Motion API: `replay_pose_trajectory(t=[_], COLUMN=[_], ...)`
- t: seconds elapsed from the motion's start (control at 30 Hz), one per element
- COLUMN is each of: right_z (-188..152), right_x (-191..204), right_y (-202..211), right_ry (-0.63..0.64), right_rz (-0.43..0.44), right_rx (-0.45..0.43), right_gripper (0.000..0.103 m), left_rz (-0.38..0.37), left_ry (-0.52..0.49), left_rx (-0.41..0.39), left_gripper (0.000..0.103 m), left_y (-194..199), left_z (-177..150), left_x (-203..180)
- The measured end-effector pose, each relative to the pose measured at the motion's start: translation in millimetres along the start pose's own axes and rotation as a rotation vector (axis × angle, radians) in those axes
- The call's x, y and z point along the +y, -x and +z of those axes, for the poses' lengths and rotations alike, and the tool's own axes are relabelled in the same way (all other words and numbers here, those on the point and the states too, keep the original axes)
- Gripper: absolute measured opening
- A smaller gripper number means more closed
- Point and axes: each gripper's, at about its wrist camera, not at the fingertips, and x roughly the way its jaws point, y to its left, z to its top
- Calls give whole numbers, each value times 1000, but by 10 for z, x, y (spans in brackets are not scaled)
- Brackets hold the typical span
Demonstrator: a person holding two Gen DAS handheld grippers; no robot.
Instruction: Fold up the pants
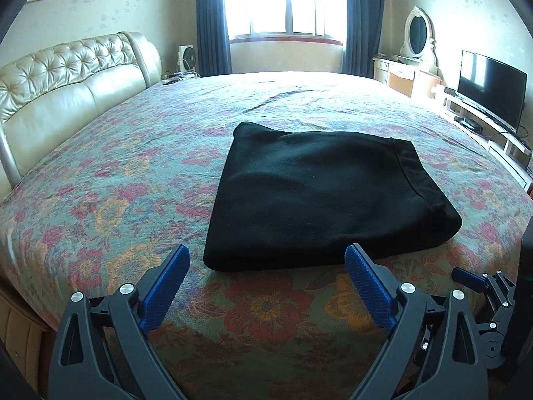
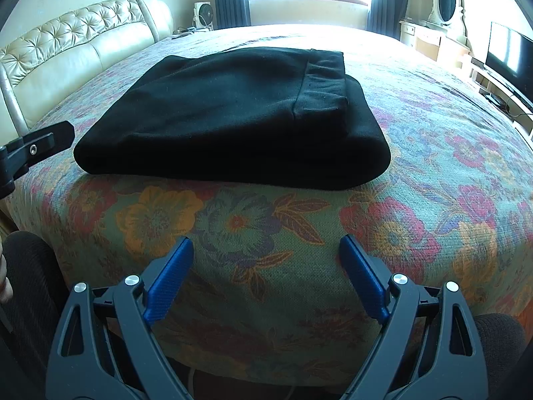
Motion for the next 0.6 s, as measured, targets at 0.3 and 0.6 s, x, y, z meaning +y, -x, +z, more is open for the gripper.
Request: replay_pose_trajectory(t=[0.3, 0.6], right_z=[-19, -25], right_x=[-3, -23], right_y=[7, 27], right_ry=[-7, -12], right_rz=[6, 10], right_rx=[-2, -7], right_gripper=[89, 89], left_rz=[-46, -38], left_ry=[-4, 55], left_rx=[40, 75], left_gripper=[93, 93], left_y=[-49, -117], left_z=[15, -6], left_x=[7, 88])
